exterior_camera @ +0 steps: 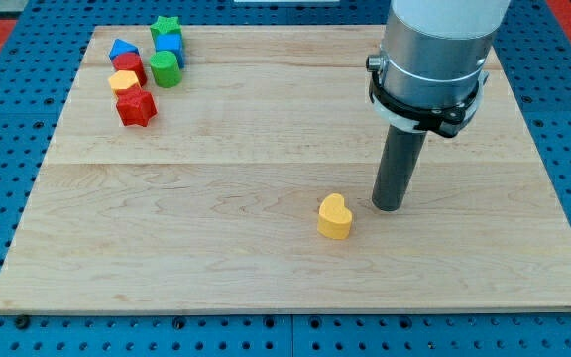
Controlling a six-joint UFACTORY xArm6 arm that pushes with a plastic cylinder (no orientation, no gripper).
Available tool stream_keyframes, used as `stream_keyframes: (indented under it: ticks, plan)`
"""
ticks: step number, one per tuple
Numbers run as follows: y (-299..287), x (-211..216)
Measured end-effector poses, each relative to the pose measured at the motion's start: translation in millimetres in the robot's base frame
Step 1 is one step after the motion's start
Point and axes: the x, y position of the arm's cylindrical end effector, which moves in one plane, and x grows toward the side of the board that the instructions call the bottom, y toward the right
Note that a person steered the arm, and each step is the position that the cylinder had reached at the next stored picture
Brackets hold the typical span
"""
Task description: Place the heart at the left bottom of the board
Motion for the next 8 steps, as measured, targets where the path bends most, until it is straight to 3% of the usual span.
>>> stream_keyframes:
  ticks: [2, 3, 4, 8]
  plan:
    - [-1.5, 10.1]
    - [-4.8, 37.8]
    - [-55.3, 39.8]
    - [-80.3, -16.0]
